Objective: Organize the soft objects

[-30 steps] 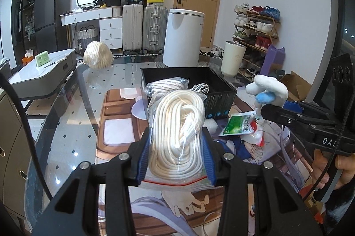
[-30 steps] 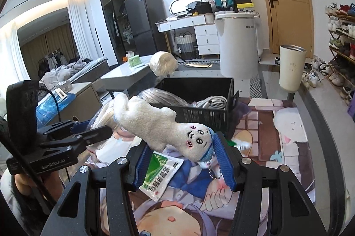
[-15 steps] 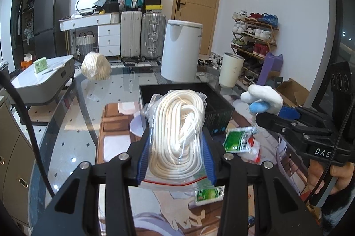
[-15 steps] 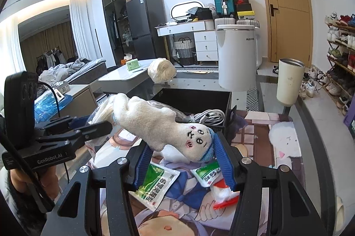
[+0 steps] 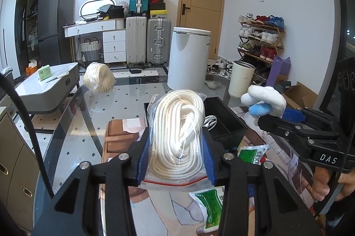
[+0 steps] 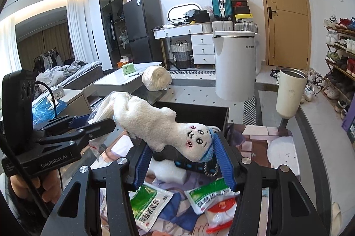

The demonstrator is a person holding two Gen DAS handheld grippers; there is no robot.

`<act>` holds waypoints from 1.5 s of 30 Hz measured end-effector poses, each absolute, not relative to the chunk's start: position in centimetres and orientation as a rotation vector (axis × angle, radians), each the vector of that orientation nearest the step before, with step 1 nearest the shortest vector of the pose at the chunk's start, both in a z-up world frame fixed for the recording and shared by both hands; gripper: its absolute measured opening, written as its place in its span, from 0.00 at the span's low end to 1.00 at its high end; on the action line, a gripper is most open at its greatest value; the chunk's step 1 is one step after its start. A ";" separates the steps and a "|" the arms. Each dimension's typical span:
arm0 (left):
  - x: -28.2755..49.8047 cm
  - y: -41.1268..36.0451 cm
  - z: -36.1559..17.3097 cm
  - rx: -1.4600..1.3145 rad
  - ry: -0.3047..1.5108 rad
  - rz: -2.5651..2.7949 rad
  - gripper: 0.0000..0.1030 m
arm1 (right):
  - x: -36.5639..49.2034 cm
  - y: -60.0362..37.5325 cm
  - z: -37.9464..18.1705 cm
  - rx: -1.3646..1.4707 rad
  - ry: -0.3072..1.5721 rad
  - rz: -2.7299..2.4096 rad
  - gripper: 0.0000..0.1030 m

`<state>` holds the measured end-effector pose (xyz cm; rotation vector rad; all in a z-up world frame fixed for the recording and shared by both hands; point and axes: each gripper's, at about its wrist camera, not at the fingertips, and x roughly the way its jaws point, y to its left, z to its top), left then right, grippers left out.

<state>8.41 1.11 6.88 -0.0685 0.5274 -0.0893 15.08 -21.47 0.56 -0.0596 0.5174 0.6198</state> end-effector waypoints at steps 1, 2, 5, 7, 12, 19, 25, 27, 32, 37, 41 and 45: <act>8.6 1.0 6.9 -0.064 0.526 -0.085 0.39 | 15.4 -21.3 0.7 -0.059 0.517 0.619 0.54; 8.8 1.0 7.0 -0.062 0.527 -0.082 0.39 | 15.6 -21.3 0.7 -0.058 0.517 0.618 0.54; 9.5 1.2 7.1 -0.060 0.524 -0.069 0.39 | 16.4 -21.0 0.9 -0.054 0.518 0.611 0.54; 10.1 1.4 7.4 -0.061 0.521 -0.062 0.39 | 16.9 -20.8 1.0 -0.046 0.520 0.610 0.54; 11.4 1.7 7.9 -0.057 0.514 -0.053 0.39 | 18.4 -20.5 0.8 -0.020 0.542 0.606 0.54; 13.2 1.9 8.1 -0.051 0.515 -0.048 0.39 | 20.1 -19.6 0.8 0.000 0.551 0.605 0.54; 14.4 2.6 7.6 -0.062 0.522 -0.051 0.40 | 21.6 -19.4 0.5 0.015 0.569 0.597 0.54; 14.8 2.6 7.4 -0.063 0.526 -0.056 0.40 | 22.1 -19.2 0.3 0.014 0.578 0.596 0.54; 15.8 2.9 7.0 -0.071 0.536 -0.061 0.40 | 22.9 -18.6 -0.3 0.013 0.601 0.597 0.54; 16.8 3.3 6.6 -0.084 0.548 -0.058 0.40 | 24.1 -18.1 -0.8 0.000 0.619 0.594 0.54; 17.4 3.5 6.3 -0.087 0.557 -0.058 0.40 | 24.9 -17.4 -1.2 -0.030 0.625 0.583 0.54; 18.0 3.4 6.2 -0.081 0.569 -0.061 0.40 | 25.5 -16.9 -1.8 -0.045 0.645 0.591 0.54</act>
